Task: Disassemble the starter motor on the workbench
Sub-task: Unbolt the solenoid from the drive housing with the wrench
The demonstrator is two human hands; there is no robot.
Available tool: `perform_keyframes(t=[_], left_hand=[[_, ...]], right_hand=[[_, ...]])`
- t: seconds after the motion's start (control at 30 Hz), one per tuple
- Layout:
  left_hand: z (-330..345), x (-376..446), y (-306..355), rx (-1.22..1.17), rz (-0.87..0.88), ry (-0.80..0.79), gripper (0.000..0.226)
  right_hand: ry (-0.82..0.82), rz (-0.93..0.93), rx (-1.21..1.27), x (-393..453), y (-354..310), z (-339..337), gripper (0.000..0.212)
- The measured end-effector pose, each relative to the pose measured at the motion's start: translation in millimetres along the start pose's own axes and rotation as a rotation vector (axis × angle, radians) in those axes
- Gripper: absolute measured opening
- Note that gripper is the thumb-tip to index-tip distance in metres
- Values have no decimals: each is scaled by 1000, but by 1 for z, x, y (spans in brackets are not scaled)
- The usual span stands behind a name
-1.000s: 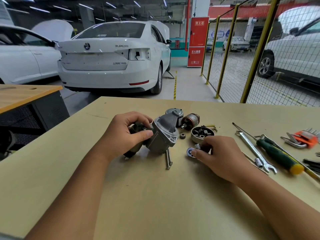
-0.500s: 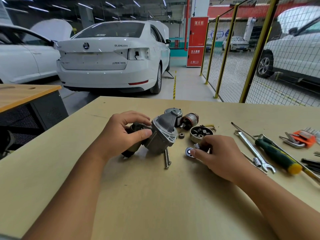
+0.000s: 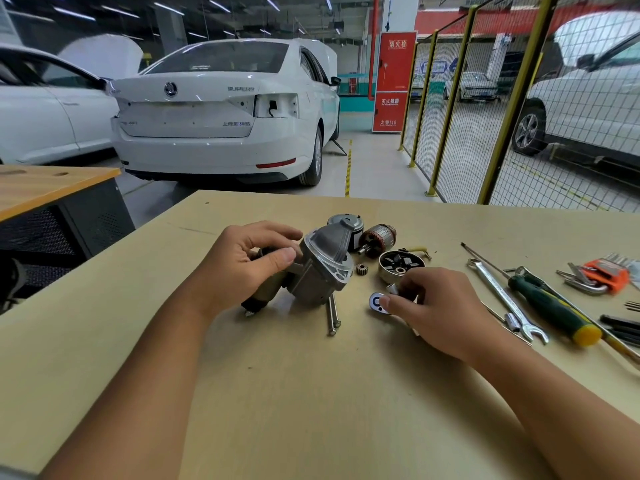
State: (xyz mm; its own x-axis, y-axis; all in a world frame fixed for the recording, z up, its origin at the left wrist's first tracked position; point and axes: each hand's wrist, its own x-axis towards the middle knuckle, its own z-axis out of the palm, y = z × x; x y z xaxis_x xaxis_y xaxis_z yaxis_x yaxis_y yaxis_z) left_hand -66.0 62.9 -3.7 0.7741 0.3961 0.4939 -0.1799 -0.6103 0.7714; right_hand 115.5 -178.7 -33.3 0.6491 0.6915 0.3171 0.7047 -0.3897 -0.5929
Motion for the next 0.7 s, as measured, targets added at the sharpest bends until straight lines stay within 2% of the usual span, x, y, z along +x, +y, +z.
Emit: perform_keyframes(t=[0.13,0.23,0.33,0.43,0.6,0.63,0.7], left_hand=[[4,2,-1,117,-6,67,21],[10,4,0,208,-42,128,44],[8,3,2,144,-123,37,60],[1,1,1,11,-203,-73,46],[-10,0,-7,-118,-296,-72,21],[-10,0,-9,-117,-298,-69,19],[-6,0,-11,-93,-285,-54,29]], right_hand=[[1,-4,11,1,-1,0,30],[9,4,23,0,-1,0,29],[15,1,35,0,-2,-1,27],[22,-8,32,0,-3,-2,25],[21,-14,24,0,-4,-2,25],[22,-15,23,0,-5,-2,25],[26,-14,27,0,-5,-2,26]])
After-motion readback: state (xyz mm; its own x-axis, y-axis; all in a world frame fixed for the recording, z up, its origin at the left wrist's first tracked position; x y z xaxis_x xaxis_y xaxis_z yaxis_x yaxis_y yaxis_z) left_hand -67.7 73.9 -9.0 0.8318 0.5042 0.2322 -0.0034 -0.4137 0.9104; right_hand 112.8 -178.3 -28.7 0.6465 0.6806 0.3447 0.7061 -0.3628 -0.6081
